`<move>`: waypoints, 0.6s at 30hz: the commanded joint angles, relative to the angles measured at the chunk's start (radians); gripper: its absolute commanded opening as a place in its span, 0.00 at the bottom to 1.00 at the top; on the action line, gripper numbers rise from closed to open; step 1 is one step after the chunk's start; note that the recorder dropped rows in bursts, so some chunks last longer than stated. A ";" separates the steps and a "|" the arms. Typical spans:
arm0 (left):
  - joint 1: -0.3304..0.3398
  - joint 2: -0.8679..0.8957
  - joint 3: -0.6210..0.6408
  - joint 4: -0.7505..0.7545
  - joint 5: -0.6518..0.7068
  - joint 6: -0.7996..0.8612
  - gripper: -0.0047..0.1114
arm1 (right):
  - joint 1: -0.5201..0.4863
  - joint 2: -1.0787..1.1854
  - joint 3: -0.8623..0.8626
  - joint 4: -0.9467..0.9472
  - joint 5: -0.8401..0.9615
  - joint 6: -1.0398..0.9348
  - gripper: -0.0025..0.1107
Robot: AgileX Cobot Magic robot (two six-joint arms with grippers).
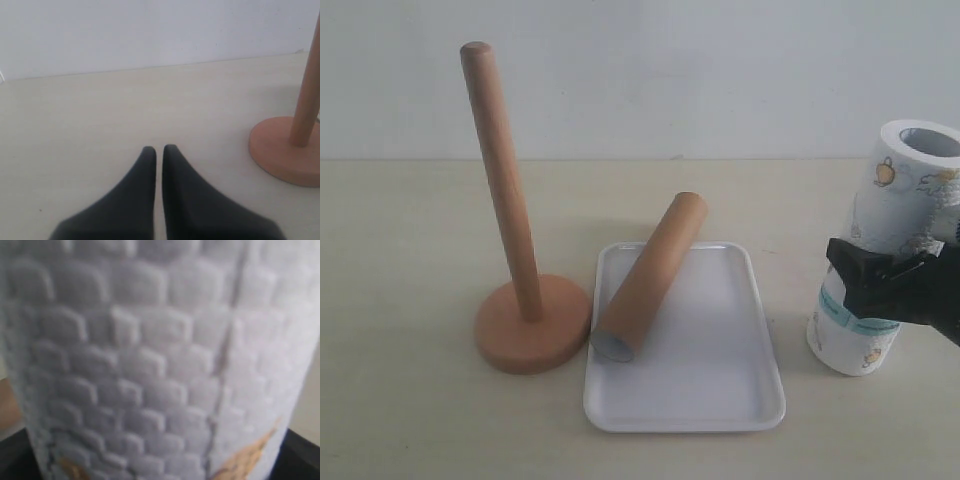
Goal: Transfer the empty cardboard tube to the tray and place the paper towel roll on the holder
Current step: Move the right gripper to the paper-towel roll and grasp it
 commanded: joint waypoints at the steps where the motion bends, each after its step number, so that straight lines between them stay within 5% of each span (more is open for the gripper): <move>1: 0.002 -0.003 0.003 -0.005 -0.001 0.005 0.08 | 0.000 0.001 -0.002 0.008 0.000 0.013 0.02; 18: 0.002 -0.003 0.003 -0.005 -0.001 0.005 0.08 | 0.000 0.001 -0.002 -0.001 0.000 0.017 0.02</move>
